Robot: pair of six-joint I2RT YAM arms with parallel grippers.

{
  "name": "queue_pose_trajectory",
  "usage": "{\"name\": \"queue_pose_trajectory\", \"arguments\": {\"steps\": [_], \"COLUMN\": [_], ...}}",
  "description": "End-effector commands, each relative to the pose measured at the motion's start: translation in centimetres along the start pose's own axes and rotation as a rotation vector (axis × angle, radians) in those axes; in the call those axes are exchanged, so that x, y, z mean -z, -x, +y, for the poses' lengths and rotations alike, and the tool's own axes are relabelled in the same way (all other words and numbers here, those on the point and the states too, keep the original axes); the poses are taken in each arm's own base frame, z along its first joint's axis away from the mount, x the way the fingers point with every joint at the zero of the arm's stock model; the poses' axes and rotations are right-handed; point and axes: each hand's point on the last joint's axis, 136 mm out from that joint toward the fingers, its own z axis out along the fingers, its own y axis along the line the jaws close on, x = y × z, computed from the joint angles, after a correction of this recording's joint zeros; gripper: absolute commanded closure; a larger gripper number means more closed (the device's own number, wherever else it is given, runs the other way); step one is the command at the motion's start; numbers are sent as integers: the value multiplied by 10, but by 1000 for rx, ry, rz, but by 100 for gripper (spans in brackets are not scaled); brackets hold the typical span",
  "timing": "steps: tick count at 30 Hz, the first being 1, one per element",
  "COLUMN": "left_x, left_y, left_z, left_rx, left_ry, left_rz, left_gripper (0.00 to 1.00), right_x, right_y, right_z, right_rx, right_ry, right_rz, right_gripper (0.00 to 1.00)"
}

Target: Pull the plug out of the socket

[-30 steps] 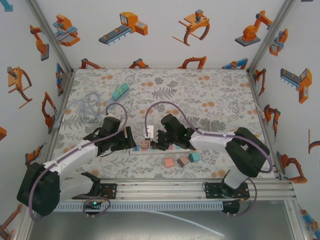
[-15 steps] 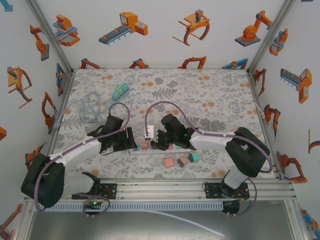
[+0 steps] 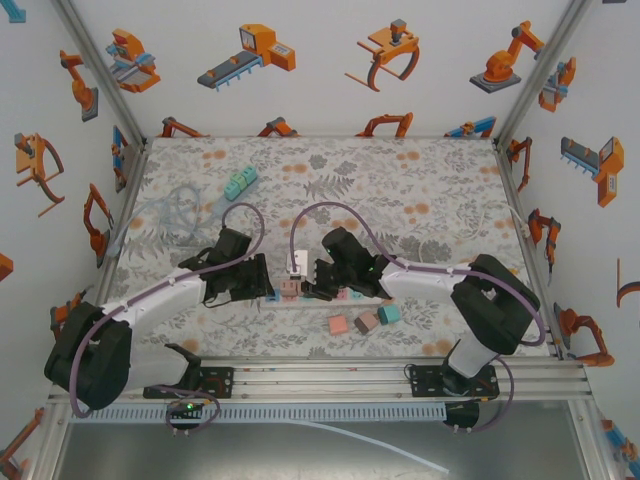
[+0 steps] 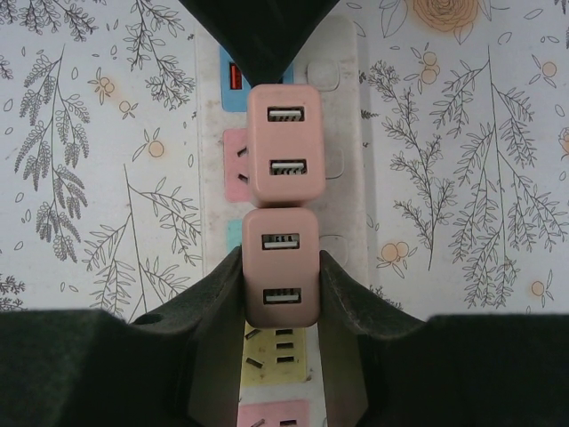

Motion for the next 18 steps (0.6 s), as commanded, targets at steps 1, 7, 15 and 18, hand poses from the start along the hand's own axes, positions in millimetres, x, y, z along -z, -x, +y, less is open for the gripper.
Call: {"name": "queue_pose_trajectory", "arguments": {"steps": [1,7,15,18], "left_x": [-5,-4,-7,-10], "left_y": [-19,-18,-21,-25], "left_z": [37,36,10,-9], "left_rx": [-35,-39,-117,-122], "left_ry": [176,181,73,-4], "left_rz": [55,52,74,97], "left_gripper": [49,49,48,47], "right_x": [25,30,27,22], "right_y": [56,57,50,46], "right_z": [-16,-16,-16,-17], "right_rx": [75,72,62,50], "right_ry": [-59,-69,-66,-63], "right_rz": [-159,-170,-160,-158], "right_gripper": [80,81,82,82]}}
